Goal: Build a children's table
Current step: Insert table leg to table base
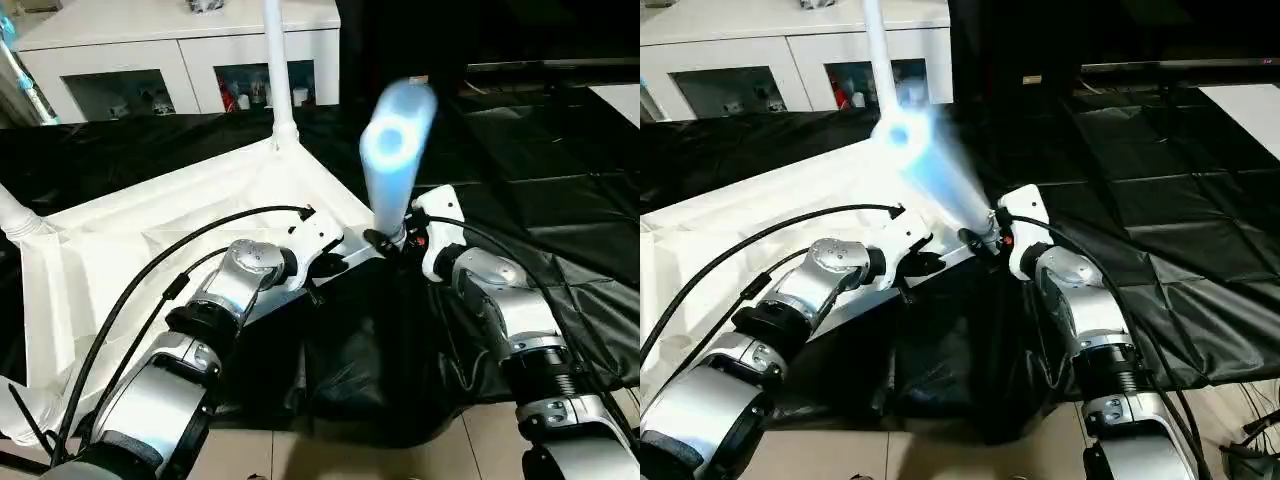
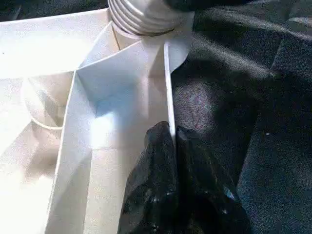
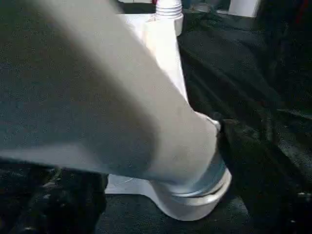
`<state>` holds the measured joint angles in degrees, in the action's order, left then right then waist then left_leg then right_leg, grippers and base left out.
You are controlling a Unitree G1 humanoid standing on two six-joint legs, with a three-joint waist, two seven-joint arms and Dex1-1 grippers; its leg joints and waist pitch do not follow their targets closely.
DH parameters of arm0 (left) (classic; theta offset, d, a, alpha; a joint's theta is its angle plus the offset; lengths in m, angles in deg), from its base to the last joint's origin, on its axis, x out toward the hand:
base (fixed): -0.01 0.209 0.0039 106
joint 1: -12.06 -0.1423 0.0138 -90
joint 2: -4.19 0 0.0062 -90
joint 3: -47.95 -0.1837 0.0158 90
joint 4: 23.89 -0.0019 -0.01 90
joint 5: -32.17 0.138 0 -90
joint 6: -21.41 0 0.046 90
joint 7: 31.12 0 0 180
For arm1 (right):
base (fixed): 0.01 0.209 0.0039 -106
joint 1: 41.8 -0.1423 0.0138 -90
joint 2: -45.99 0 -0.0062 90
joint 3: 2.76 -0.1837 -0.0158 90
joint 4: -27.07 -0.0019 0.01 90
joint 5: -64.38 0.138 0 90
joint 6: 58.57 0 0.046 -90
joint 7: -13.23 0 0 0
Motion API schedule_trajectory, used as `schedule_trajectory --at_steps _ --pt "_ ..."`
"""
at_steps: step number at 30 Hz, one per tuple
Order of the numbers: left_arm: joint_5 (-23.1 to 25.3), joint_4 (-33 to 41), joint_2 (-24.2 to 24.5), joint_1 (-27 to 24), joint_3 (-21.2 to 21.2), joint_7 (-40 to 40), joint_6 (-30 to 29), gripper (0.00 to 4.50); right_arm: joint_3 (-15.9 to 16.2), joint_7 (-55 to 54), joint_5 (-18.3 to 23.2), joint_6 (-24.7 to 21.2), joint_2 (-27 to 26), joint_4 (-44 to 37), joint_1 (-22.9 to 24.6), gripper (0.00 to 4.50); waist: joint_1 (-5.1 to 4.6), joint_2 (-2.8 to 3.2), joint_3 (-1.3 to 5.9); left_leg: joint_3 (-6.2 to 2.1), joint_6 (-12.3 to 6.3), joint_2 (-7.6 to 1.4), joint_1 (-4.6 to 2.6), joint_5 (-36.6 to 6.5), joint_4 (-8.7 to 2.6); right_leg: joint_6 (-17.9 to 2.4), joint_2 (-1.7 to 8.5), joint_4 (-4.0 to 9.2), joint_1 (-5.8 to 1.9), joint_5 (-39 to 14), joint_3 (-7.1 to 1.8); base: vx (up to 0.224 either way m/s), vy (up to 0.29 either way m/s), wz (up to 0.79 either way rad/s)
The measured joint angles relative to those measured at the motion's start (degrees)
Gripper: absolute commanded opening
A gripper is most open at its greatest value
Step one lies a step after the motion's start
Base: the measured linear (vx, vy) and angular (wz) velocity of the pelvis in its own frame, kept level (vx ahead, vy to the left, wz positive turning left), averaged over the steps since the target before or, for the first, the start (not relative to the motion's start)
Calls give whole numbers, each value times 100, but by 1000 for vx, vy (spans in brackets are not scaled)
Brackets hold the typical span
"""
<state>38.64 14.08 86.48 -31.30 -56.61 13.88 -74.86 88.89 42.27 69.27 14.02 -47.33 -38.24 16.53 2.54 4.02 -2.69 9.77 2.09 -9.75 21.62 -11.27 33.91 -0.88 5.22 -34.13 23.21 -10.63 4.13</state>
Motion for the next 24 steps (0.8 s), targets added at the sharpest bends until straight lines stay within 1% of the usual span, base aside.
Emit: schedule_trajectory --at_steps 1,3,6,7,8,9,12,15,21,24 --pt "0 7 0 0 -1 6 -9 0 0 0 0 0 -1 0 0 330 0 0 0 0 0 0 0 0 0 0 0 -1 0 0 1 0 0 0" --pt "1 13 8 -4 -1 11 -20 0 -3 -2 1 11 2 -2 0 326 -3 0 0 0 0 0 -1 0 0 0 0 -2 0 0 0 0 0 0" --pt "2 73 19 -40 -3 17 -34 0 -4 1 5 13 9 -3 0 293 -1 0 0 0 0 -1 -1 0 1 0 0 -4 0 0 1 0 0 0" --pt "2 85 22 -50 -3 17 -34 0 -3 3 7 21 9 -3 -1 293 -1 0 0 0 0 -1 -2 0 2 0 0 -5 0 0 1 0 0 0" --pt "2 99 25 -60 -7 21 -34 0 -4 3 6 50 11 -7 -2 283 -1 0 0 0 0 -1 -2 0 4 0 0 -5 0 0 0 0 0 0" --pt "2 107 28 -64 -12 31 -34 0 -4 4 6 60 21 -7 -2 264 3 0 0 0 0 -1 -2 0 5 0 0 -6 0 0 0 0 0 0" --pt "3 113 38 -65 -32 37 -33 0 -5 8 4 99 33 -8 -3 251 6 0 0 0 0 -1 -2 0 9 0 0 -9 0 0 0 0 0 0" --pt "6 133 54 -75 -50 62 -27 0 -7 22 2 135 82 -8 -4 220 14 0 0 0 0 -2 -3 0 13 0 0 -15 -1 0 -1 0 0 0" --pt "22 218 193 -145 -144 237 103 0 -25 129 44 143 116 -7 -10 198 8 -1 0 0 0 -5 -6 0 23 0 -1 -28 -1 0 -1 0 0 0" --pt "35 265 418 -244 -248 578 449 0 -80 414 286 107 171 -4 -11 194 11 -1 0 0 0 -9 -7 0 23 0 -3 -32 -1 0 0 0 0 0"
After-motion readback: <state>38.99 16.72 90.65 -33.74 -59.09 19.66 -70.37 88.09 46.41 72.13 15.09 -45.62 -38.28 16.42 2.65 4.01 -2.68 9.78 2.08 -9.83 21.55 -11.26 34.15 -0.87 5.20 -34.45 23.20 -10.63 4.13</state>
